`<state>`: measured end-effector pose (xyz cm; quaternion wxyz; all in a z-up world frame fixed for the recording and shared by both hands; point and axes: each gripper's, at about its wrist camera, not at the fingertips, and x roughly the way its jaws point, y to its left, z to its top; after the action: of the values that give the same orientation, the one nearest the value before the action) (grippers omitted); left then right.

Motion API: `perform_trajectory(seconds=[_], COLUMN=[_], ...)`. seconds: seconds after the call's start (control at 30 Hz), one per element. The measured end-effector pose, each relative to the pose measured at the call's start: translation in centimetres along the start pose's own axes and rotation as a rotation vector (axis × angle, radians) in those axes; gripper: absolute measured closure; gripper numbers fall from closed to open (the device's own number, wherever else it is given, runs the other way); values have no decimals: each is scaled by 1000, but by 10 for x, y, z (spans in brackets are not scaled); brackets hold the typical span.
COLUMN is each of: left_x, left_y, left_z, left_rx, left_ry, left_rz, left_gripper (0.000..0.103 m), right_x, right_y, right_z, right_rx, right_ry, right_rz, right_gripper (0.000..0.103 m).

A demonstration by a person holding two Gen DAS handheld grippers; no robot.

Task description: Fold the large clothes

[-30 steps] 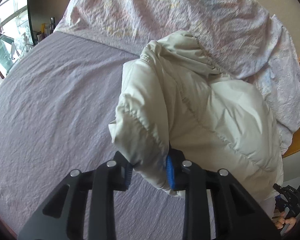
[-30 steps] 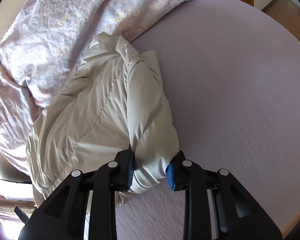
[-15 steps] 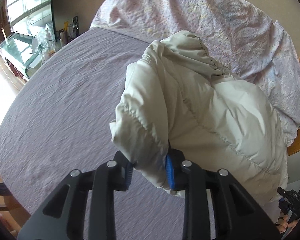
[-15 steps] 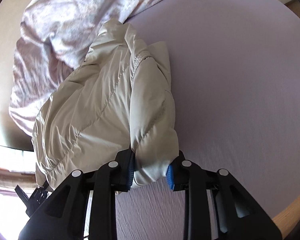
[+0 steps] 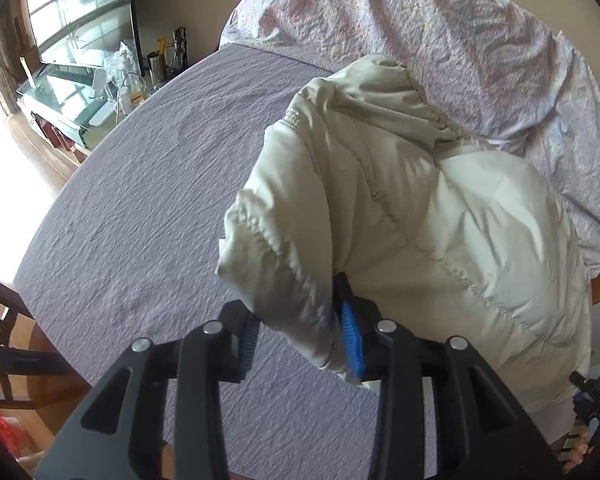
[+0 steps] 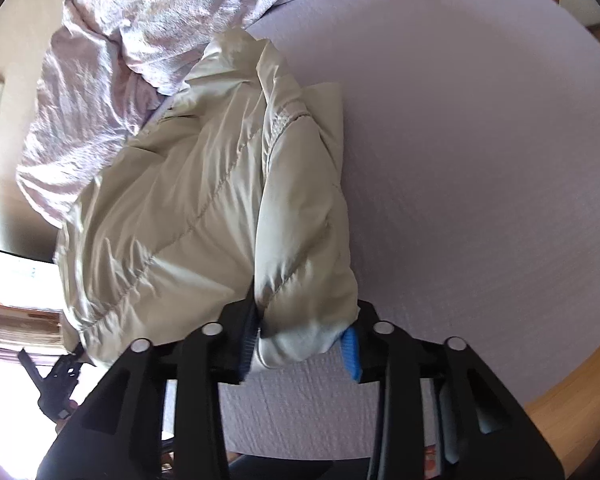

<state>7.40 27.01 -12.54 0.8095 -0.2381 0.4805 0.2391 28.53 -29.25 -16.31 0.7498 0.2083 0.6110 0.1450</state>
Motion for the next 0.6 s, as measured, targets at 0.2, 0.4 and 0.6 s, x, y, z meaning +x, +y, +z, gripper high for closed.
perform_trajectory(seconds=[0.2, 0.4, 0.6], left_x=[3, 9, 14], left_y=[-2, 0, 4], left_z=[1, 3, 4], left_rx=[17, 9, -12], left_ry=[25, 50, 68], left_rz=[33, 28, 13], left_gripper=[38, 24, 19], right_x=[-29, -25, 3], right_y=[15, 69, 156], right_z=[25, 38, 20], right_rx=[-23, -126, -314], right_ry=[-161, -180, -119], right_rz=[-120, -38, 77], right_gripper=[47, 48, 58])
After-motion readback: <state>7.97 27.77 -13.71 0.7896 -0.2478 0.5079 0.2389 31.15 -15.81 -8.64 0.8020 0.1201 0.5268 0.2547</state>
